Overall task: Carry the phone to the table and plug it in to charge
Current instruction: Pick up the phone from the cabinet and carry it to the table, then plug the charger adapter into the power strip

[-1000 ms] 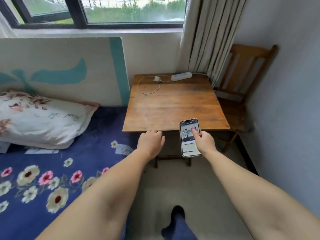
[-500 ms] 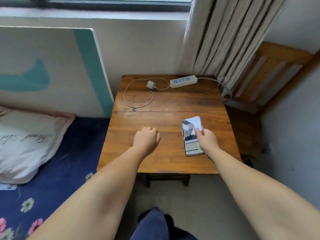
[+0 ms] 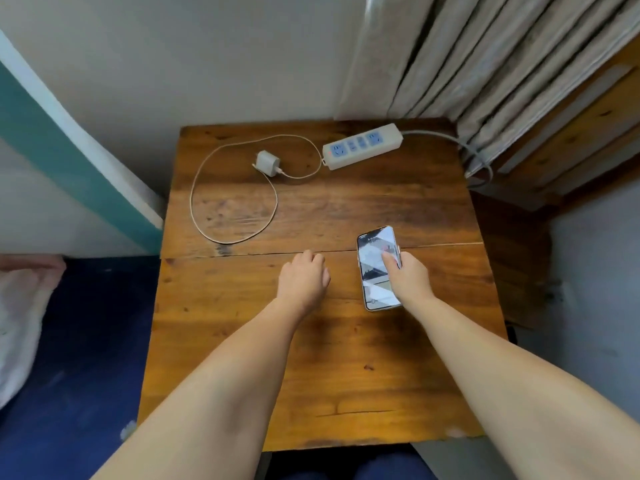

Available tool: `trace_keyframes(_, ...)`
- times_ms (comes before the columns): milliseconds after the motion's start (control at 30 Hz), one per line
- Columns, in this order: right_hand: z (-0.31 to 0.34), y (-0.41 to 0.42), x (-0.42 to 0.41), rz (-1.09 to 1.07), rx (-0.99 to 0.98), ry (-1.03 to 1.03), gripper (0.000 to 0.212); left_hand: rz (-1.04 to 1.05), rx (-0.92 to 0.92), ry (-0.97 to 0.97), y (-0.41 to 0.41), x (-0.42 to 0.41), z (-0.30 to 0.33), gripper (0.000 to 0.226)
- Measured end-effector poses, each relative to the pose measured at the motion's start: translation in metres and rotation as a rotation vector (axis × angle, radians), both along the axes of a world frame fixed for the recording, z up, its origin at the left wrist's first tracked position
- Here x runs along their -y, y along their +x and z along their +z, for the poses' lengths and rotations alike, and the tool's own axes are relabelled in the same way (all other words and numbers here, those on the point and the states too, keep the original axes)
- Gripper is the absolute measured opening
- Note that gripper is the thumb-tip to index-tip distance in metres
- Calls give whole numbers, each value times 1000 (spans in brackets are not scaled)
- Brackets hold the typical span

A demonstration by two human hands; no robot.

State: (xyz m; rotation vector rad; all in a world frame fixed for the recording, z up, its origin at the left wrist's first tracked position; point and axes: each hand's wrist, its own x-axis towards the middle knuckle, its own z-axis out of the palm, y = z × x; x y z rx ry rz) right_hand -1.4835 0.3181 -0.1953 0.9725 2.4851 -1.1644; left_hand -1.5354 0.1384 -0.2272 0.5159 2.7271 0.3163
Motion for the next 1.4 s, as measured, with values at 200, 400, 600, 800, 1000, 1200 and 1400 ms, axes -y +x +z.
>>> trace_keyframes(200,-44,-31,-4,5,-16,-26,34,19,-22,-12,-25,-11,-58,55)
trace_keyframes(400,-62,-31,-11,37,-58,-24,33,10,-102,-19,-13,-8,-86,60)
trace_keyframes(600,-63,-35,-30,285,116,298,45,27,-124,-26,-13,-8,-87,60)
trace_keyframes(800,-56,-55,-50,629,273,561,54,17,-111,-57,-13,-8,-85,61)
trace_keyframes(1000,-39,-88,-53,883,558,545,61,1,-51,-71,-15,-7,-78,61)
trace_keyframes(1200,2,-182,-24,1044,841,478,48,-71,-118,27,-45,2,-51,47)
trace_keyframes(1400,-7,-263,56,824,-2,430,29,395,-189,89,-148,43,-29,24)
